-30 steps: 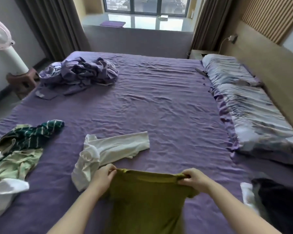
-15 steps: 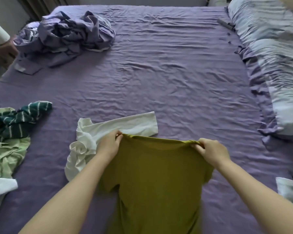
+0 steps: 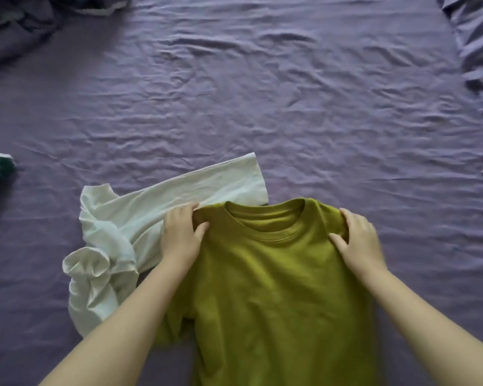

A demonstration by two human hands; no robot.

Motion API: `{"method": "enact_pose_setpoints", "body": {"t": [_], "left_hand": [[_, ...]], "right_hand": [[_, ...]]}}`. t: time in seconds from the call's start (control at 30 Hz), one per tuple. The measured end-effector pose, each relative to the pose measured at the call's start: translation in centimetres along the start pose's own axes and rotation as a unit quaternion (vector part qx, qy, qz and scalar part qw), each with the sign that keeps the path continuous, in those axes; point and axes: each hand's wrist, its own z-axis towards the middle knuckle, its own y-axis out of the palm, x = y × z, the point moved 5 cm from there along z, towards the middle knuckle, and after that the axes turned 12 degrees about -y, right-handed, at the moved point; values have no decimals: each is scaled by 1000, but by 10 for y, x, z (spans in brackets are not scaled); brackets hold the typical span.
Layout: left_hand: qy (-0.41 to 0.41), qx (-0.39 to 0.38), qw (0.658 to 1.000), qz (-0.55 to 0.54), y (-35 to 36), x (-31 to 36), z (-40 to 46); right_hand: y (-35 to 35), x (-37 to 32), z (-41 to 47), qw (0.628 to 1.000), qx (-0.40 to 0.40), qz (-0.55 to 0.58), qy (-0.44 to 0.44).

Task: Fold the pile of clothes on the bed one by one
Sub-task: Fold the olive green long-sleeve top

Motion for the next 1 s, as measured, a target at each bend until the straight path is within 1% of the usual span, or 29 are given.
{"method": "enact_pose_setpoints", "body": {"t": [0.1, 0.2, 0.23, 0.33, 0.37, 0.47, 0.5, 0.63, 0.7, 0.73, 0.8, 0.83, 0.87, 0.9, 0.93, 1.0], "left_hand": [[17, 2, 1000, -4, -11, -2, 0], [23, 46, 999, 12, -31, -10, -5], [18, 68, 997, 23, -39, -16, -8], [-14, 116, 991, 64, -61, -39, -16], [-23, 110, 991, 77, -67, -49, -18], [-43, 32, 994, 93, -68, -69, -21], [-50, 17, 994, 96, -69, -76, -24], [-35, 12, 996, 84, -69, -90, -30], [-16, 27, 997, 64, -75, -94, -32], [-5, 49, 997, 54, -81, -97, -33], [2, 127, 990, 69, -95, -107, -34], [-15, 152, 983, 104, -101, -114, -34], [-47, 156, 976, 143, -105, -123, -32], [-90, 141, 972, 163, -106, -135, -28], [-135, 115, 971, 161, -106, -147, -25], [-210, 27, 973, 95, -97, -167, -19]], "right_hand": [[-5, 1, -2, 1000, 16, -3, 17], [-16, -4, -1, 997, 57, -31, 35], [-17, -11, 0, 997, 62, -44, 26], [-9, -47, 3, 996, 44, -65, -46], [-3, -64, 4, 994, 30, -68, -76], [22, -119, 3, 986, -4, -56, -158], [33, -142, 0, 981, -16, -44, -186], [75, -216, -6, 966, -51, -14, -255], [92, -244, -6, 958, -55, -17, -282], [99, -256, -6, 953, -55, -22, -298], [111, -280, -5, 942, -53, -37, -328], [118, -290, -3, 938, -53, -46, -341], [124, -300, -2, 932, -55, -59, -352], [131, -309, -1, 926, -59, -75, -365], [138, -317, 1, 920, -65, -91, -376], [154, -332, 3, 911, -83, -112, -388]]}}
